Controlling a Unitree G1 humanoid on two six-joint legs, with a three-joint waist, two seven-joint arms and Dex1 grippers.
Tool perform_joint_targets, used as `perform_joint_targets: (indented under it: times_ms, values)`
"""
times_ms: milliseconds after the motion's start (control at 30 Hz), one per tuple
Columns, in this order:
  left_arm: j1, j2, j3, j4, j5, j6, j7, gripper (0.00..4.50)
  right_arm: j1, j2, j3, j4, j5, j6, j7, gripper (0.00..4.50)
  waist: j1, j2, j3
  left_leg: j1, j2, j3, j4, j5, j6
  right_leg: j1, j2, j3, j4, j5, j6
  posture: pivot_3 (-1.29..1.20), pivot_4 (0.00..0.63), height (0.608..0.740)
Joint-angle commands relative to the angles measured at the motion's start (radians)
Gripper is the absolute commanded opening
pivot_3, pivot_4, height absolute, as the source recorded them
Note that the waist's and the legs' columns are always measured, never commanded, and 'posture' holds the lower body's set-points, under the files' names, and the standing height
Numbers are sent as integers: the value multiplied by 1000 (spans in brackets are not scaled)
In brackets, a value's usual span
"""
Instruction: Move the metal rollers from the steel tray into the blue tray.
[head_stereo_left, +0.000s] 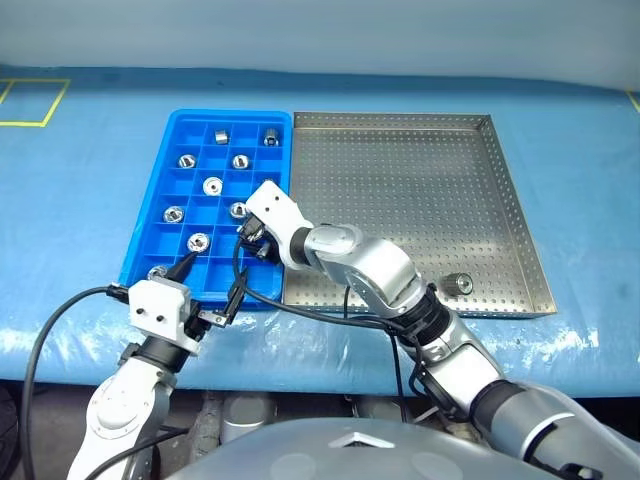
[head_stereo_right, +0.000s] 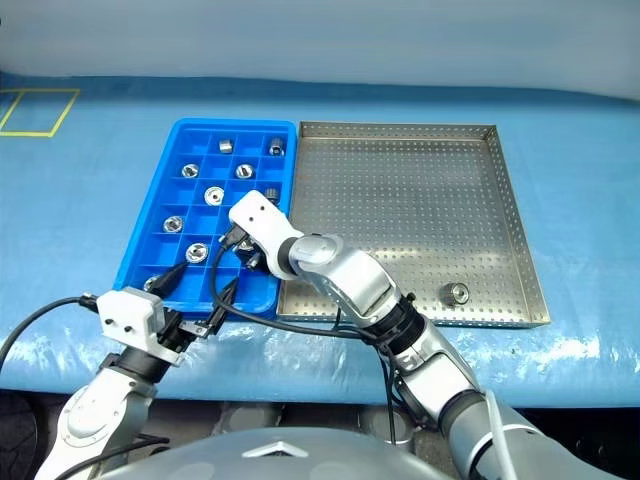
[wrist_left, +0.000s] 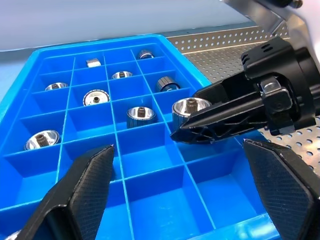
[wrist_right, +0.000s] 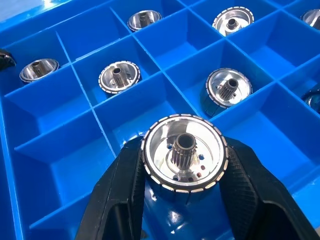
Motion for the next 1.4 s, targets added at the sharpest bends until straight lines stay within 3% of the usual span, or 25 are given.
perform_joint_targets:
  times_ms: [33,167,200,400,633,900,1167,1400]
  values:
    - [-23,18,-1,-24,-9,3,-18,4500,18,-27,-5,-42,-12,61,15,3025,1,0,0,0,0,0,0,0,0,0,0,0,0,0,0,187,150,740]
    - [-76,40,-4,-9,-27,24,-44,4500,58,-10,-115,-125,9,116,-18,4318,9,1,-1,0,-1,0,1,0,0,1,-1,0,0,0,0,143,150,740]
    - [-89,45,-7,-5,-30,29,-50,4500,69,-7,-152,-153,15,132,-28,4454,12,1,-1,0,-1,0,2,0,0,2,-2,-1,-1,0,0,126,150,740]
    - [-201,79,-44,46,-60,55,-114,4500,107,-96,-400,-354,20,305,-69,4454,-20,1,-1,2,-2,0,3,1,-2,6,-3,0,-3,-1,6,4,150,740]
    - [-345,67,-135,149,-73,63,-171,4500,144,-166,-626,-488,-15,577,-142,4454,-109,3,-1,2,-1,0,1,-1,1,5,0,0,-2,1,1,-123,150,740]
    - [-406,49,-180,219,-75,42,-210,4500,268,-233,-695,-549,72,598,-207,4454,-180,3,-1,1,-1,1,2,-2,3,4,0,3,-2,1,1,-167,150,740]
    - [-396,61,-189,218,-75,48,-235,4500,383,-279,-736,-549,234,598,-292,4454,-195,2,-1,2,-1,2,3,-2,3,5,0,3,-2,-2,6,-161,150,740]
    - [-401,143,-222,200,-61,82,-300,4500,427,-297,-742,-529,391,598,-411,4454,-198,2,-1,2,-1,2,3,-2,3,6,0,3,-2,-2,6,-155,150,740]
